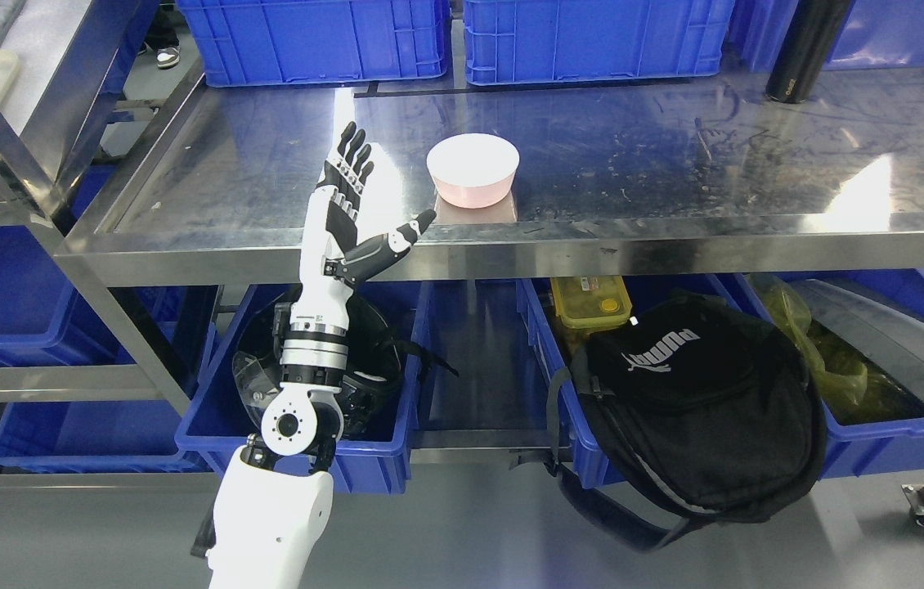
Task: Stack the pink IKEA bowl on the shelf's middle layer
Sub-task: 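Reach the left hand toward the pink bowl on the steel shelf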
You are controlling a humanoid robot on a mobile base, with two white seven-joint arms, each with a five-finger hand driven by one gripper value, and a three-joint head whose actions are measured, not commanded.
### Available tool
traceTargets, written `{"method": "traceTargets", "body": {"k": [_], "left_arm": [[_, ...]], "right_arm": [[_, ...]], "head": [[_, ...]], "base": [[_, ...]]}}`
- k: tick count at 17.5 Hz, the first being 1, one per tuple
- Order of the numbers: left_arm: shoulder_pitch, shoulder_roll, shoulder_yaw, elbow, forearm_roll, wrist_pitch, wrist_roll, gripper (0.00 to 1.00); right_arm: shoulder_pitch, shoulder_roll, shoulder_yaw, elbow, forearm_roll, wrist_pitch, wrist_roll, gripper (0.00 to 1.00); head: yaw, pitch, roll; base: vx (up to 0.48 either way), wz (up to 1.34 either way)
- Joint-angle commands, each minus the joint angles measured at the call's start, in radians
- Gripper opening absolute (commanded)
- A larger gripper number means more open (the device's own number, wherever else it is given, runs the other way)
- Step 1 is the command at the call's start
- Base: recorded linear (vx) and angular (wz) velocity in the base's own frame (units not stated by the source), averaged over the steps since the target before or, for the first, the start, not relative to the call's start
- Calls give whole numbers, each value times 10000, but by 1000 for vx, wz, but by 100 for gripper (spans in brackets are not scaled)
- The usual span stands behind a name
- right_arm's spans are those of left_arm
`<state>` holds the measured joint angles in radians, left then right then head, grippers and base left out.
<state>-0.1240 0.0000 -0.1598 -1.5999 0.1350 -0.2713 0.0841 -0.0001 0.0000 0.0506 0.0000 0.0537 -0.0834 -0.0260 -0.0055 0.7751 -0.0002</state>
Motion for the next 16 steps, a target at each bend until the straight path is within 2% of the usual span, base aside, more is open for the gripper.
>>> {"method": "traceTargets", "body": {"k": [1, 4, 7, 9, 11, 14, 16], "left_arm": [[-18, 175, 202, 91, 0, -292, -27, 100], [-247, 175, 340, 107, -106, -217, -684, 100], [-813, 963, 509, 199, -916, -3, -1345, 100], [-1594, 1807, 509, 260, -2690, 410, -1972, 100], [-2544, 2376, 494, 245, -4744, 1068, -3303, 100], [-4001, 2516, 143, 260, -7966, 1853, -6275, 100], [-4785, 2501, -774, 260, -9580, 1900, -7677, 100]], "right_arm": [[231, -175, 0, -175, 0, 5, -1, 100], [231, -175, 0, -175, 0, 5, -1, 100], [231, -175, 0, -175, 0, 5, -1, 100], [231, -175, 0, -175, 0, 5, -1, 100], [231, -175, 0, -175, 0, 5, -1, 100], [231, -175, 0, -175, 0, 5, -1, 100], [231, -175, 0, -175, 0, 5, -1, 100]], "head": [[0, 0, 0], [0, 0, 0], [0, 0, 0], [0, 0, 0], [0, 0, 0], [0, 0, 0], [0, 0, 0]], "base": [[8, 27], [-1, -3], [-1, -3], [0, 0], [0, 0], [0, 0], [0, 0]]}}
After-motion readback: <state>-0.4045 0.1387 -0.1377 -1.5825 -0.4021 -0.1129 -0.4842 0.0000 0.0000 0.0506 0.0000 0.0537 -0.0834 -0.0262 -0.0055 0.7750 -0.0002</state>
